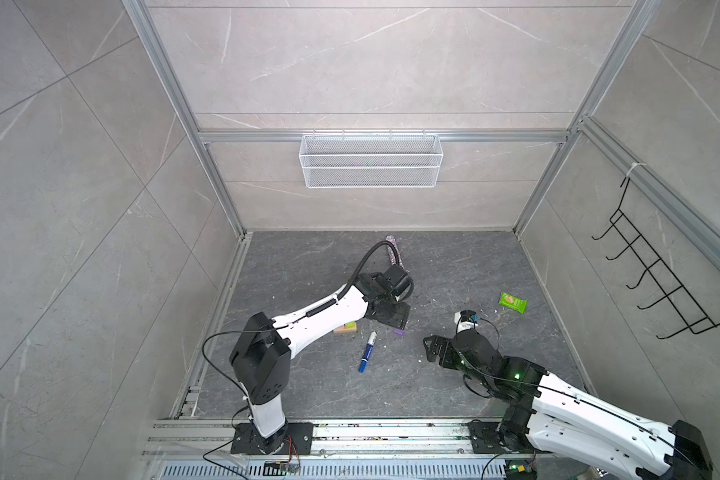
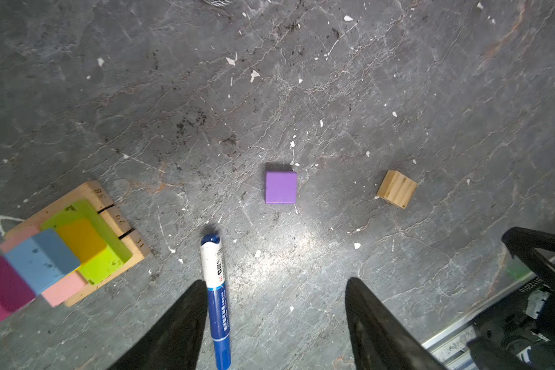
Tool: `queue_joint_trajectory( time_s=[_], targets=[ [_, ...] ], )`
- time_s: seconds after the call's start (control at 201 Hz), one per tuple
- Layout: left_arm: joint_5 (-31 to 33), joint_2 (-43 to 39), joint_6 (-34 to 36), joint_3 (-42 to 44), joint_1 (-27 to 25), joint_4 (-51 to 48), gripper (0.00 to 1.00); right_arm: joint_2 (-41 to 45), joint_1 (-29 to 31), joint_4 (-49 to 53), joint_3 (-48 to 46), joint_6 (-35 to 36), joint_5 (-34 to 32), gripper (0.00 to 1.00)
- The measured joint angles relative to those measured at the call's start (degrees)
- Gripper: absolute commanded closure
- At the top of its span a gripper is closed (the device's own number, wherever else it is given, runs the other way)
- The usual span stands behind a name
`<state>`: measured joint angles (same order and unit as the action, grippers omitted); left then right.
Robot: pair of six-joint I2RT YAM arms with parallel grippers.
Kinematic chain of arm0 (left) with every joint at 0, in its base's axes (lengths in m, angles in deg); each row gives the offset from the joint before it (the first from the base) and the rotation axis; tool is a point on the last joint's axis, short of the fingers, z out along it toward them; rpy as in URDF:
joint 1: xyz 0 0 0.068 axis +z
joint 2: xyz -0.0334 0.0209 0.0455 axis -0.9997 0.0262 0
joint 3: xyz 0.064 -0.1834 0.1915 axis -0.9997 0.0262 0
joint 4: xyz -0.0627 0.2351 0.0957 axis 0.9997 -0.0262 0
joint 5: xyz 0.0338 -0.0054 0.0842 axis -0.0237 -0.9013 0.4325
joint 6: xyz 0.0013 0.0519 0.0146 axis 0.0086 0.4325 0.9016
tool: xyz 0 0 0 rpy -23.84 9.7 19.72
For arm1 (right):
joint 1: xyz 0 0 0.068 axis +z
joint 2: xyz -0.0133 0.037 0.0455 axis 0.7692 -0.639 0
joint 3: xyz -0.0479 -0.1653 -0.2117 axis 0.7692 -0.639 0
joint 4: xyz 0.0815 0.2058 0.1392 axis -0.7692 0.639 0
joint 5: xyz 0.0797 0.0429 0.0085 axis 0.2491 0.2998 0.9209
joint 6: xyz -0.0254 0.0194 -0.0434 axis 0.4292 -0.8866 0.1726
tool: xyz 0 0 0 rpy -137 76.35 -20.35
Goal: Build the wood block tower
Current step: 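Move the open left gripper down around the purple cube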
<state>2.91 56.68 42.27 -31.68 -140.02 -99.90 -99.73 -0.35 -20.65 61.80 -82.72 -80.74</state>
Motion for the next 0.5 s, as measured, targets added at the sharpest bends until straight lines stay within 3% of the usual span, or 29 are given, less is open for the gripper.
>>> queue_joint_trajectory(
  time_s=[0.498],
  targets=[
    [2.9, 9.9, 5.2, -4.0, -2.3, 2.3, 0.35, 3.1, 0.0, 0.5, -0.3, -1.9, -0.7, 0.0]
  ],
)
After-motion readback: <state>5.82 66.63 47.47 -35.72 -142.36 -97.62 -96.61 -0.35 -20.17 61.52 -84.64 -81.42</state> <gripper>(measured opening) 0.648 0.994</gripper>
